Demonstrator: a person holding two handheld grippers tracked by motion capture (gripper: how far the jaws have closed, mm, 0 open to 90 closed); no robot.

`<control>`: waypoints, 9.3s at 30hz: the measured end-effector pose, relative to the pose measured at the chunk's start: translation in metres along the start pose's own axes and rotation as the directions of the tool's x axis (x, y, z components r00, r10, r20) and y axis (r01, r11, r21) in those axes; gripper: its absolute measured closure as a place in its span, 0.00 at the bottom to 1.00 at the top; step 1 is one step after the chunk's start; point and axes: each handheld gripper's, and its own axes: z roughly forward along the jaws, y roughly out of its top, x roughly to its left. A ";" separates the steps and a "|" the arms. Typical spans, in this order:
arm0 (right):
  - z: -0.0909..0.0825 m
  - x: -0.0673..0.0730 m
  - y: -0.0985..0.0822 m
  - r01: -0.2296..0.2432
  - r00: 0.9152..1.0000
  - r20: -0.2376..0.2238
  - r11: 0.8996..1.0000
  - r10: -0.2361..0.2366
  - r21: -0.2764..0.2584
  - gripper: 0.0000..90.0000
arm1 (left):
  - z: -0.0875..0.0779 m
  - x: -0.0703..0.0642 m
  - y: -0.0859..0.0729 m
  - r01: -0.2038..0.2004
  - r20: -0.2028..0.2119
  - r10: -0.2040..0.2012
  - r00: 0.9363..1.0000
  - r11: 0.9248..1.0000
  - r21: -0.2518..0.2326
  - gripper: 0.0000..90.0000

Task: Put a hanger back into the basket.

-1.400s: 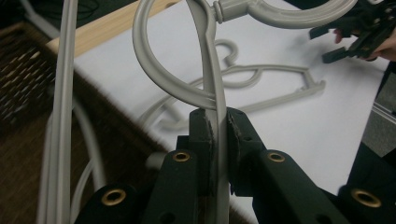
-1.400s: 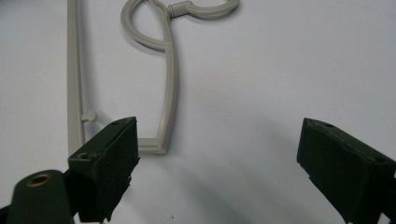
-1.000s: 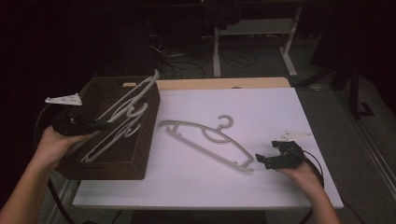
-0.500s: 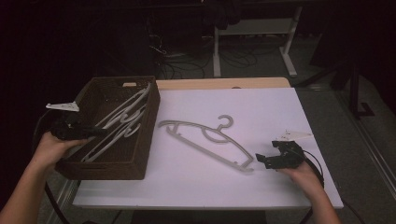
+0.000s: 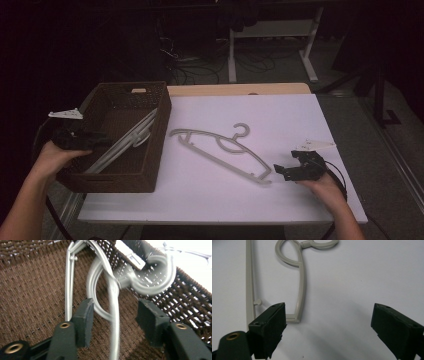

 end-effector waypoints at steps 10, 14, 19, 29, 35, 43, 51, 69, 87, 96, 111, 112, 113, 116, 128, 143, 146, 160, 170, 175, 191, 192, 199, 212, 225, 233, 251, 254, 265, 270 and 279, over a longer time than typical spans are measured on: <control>-0.001 0.000 0.001 0.006 1.000 -0.002 1.000 -0.006 -0.003 0.14 | -0.001 -0.027 0.023 -0.020 0.065 0.028 0.998 0.993 -0.115 0.36; -0.001 0.000 0.001 0.007 1.000 -0.003 1.000 -0.007 -0.001 0.14 | 0.006 -0.046 0.036 -0.033 0.112 0.050 0.993 0.989 -0.143 0.35; 0.000 0.000 0.002 0.004 1.000 -0.005 1.000 -0.004 -0.003 0.14 | 0.022 -0.077 0.056 -0.046 0.148 0.074 0.986 0.982 -0.183 0.35; 0.000 0.000 0.003 0.010 1.000 -0.008 1.000 -0.010 -0.006 0.14 | 0.068 -0.139 0.090 -0.095 0.231 0.145 0.962 0.972 -0.215 0.68; -0.001 -0.001 0.003 0.015 1.000 -0.007 1.000 -0.015 -0.010 0.14 | 0.106 -0.177 0.104 -0.142 0.284 0.187 0.940 0.975 -0.173 0.93; 0.001 -0.002 0.004 0.020 1.000 -0.010 1.000 -0.020 -0.007 0.14 | 0.169 -0.221 0.107 -0.204 0.320 0.227 0.920 0.973 -0.106 1.00; 0.000 -0.003 0.004 0.015 1.000 -0.011 1.000 -0.015 -0.014 0.14 | 0.236 -0.255 0.096 -0.251 0.356 0.244 0.902 0.968 -0.027 1.00; -0.002 -0.006 0.004 0.011 1.000 -0.010 1.000 -0.011 -0.024 0.14 | 0.312 -0.307 0.080 -0.354 0.381 0.289 0.878 0.929 0.111 1.00; -0.001 -0.005 0.005 0.015 1.000 -0.007 1.000 -0.016 -0.020 0.14 | 0.271 -0.300 0.049 -0.421 0.421 0.314 0.851 0.887 0.190 1.00; -0.001 -0.004 0.005 0.013 1.000 -0.011 1.000 -0.013 -0.017 0.14 | 0.238 -0.263 0.041 -0.334 0.309 0.274 0.911 0.928 0.163 1.00; 0.002 0.000 0.007 0.016 0.999 -0.032 1.000 -0.016 -0.008 0.14 | 0.232 -0.187 0.059 -0.120 0.002 0.120 0.993 0.983 0.138 1.00; 0.002 0.000 0.007 0.014 0.999 -0.033 1.000 -0.015 -0.009 0.14 | 0.234 -0.183 0.063 -0.107 -0.013 0.110 0.994 0.985 0.132 1.00; 0.002 -0.001 0.007 0.015 0.999 -0.031 1.000 -0.016 -0.011 0.14 | 0.238 -0.176 0.070 -0.090 -0.043 0.096 0.994 0.988 0.129 1.00; 0.001 -0.002 0.007 0.013 0.999 -0.032 1.000 -0.014 -0.013 0.14 | 0.245 -0.168 0.077 -0.078 -0.079 0.090 0.993 0.987 0.141 1.00; 0.001 -0.003 0.006 0.008 0.999 -0.037 1.000 -0.008 -0.014 0.14 | 0.274 -0.138 0.086 -0.025 -0.161 0.051 0.986 0.987 0.159 1.00; 0.000 -0.004 0.006 0.000 0.999 -0.040 1.000 -0.001 -0.024 0.14 | 0.319 -0.133 0.127 -0.082 -0.197 0.108 0.974 0.987 0.138 1.00; -0.001 -0.005 0.006 -0.002 0.999 -0.043 1.000 0.001 -0.027 0.14 | 0.331 -0.133 0.137 -0.084 -0.197 0.108 0.974 0.988 0.129 1.00; 0.000 -0.006 0.005 -0.002 0.999 -0.044 1.000 0.000 -0.029 0.14 | 0.311 -0.172 0.141 -0.124 -0.029 0.126 0.992 0.990 0.072 1.00; 0.000 -0.004 0.005 0.004 0.999 -0.033 1.000 -0.005 -0.021 0.14 | 0.296 -0.246 0.117 -0.240 0.161 0.220 0.962 0.963 0.119 1.00; -0.001 -0.006 0.005 0.001 0.999 -0.034 1.000 -0.002 -0.021 0.14 | 0.300 -0.273 0.102 -0.309 0.223 0.268 0.937 0.934 0.179 1.00; 0.000 -0.007 0.005 -0.002 0.999 -0.035 1.000 0.001 -0.022 0.14 | 0.298 -0.278 0.085 -0.354 0.224 0.298 0.928 0.894 0.276 1.00; 0.000 -0.007 0.005 -0.001 0.999 -0.035 1.000 0.000 -0.022 0.14 | 0.292 -0.276 0.080 -0.357 0.224 0.301 0.927 0.889 0.286 1.00; 0.000 -0.006 0.006 0.002 0.999 -0.034 1.000 -0.003 -0.020 0.14 | 0.266 -0.262 0.058 -0.335 0.221 0.277 0.935 0.895 0.295 1.00; 0.001 -0.003 0.006 0.003 1.000 -0.029 1.000 -0.004 -0.015 0.14 | 0.228 -0.238 0.031 -0.281 0.180 0.237 0.955 0.915 0.289 1.00; 0.001 -0.004 0.006 0.005 0.999 -0.032 1.000 -0.006 -0.016 0.14 | 0.238 -0.179 0.079 -0.105 -0.009 0.108 0.994 0.980 0.168 1.00; 0.000 -0.005 0.006 -0.002 0.999 -0.039 1.000 0.001 -0.021 0.14 | 0.258 -0.126 0.110 0.018 -0.170 -0.003 0.985 0.996 0.090 1.00; 0.000 -0.008 0.005 -0.012 0.999 -0.050 1.000 0.011 -0.028 0.14 | 0.309 -0.082 0.140 0.014 -0.306 0.035 0.951 0.988 0.156 1.00; 0.000 -0.009 0.004 -0.017 0.999 -0.050 0.999 0.016 -0.029 0.14 | 0.312 -0.082 0.140 0.004 -0.301 0.046 0.952 0.987 0.162 1.00; 0.000 -0.008 0.005 -0.015 0.998 -0.055 0.999 0.014 -0.030 0.14 | 0.344 -0.123 0.160 -0.092 -0.161 0.116 0.980 0.984 0.150 1.00; -0.001 -0.008 0.005 -0.018 0.998 -0.058 0.999 0.016 -0.037 0.14 | 0.367 -0.156 0.173 -0.145 -0.109 0.162 0.981 0.977 0.154 1.00; -0.002 -0.008 0.005 -0.017 0.998 -0.065 0.999 0.014 -0.043 0.14 | 0.387 -0.194 0.187 -0.202 -0.073 0.213 0.974 0.970 0.136 0.97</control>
